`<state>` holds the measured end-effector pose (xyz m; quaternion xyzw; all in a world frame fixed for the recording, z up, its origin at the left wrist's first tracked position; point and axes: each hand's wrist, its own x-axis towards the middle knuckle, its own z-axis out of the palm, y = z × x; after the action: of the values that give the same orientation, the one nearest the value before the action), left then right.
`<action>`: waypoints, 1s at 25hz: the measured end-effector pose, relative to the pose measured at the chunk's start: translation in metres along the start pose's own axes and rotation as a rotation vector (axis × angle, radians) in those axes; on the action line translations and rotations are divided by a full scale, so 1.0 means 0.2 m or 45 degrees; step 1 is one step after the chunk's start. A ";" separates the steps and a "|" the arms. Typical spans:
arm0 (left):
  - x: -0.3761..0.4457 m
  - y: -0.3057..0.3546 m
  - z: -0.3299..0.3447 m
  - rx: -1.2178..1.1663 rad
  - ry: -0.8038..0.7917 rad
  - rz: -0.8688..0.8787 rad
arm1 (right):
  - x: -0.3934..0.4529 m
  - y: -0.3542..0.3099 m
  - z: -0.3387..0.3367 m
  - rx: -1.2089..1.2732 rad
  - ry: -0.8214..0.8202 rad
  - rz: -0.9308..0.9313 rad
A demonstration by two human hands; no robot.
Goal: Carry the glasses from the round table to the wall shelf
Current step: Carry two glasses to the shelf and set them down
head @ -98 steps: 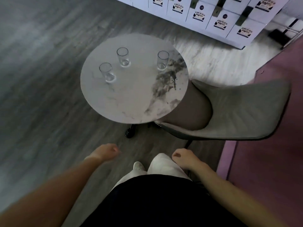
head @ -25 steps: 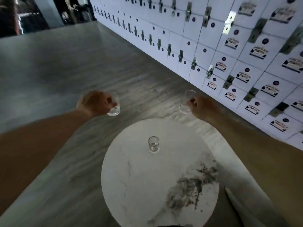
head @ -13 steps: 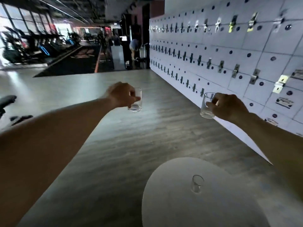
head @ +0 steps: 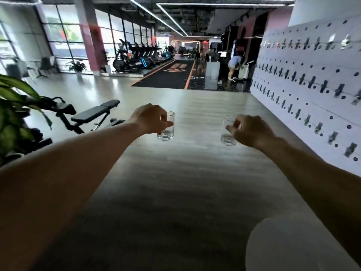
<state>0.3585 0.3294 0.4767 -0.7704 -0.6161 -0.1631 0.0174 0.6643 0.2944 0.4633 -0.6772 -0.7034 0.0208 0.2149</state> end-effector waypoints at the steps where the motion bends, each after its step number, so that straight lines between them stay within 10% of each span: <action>1: -0.04 -0.13 -0.03 -0.010 0.012 -0.051 | 0.05 -0.13 0.06 0.015 -0.016 -0.060; 16: -0.87 -2.01 -0.59 0.390 0.154 -0.988 | 0.69 -2.42 1.08 0.355 -0.331 -1.037; 25: -1.82 -2.45 -0.86 0.464 0.299 -1.685 | 0.23 -3.77 1.42 0.509 -0.598 -1.615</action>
<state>-0.2172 0.0638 0.4555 -0.1950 -0.9677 -0.1157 0.1100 -0.1405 0.3512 0.4603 -0.0617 -0.9730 0.1659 0.1483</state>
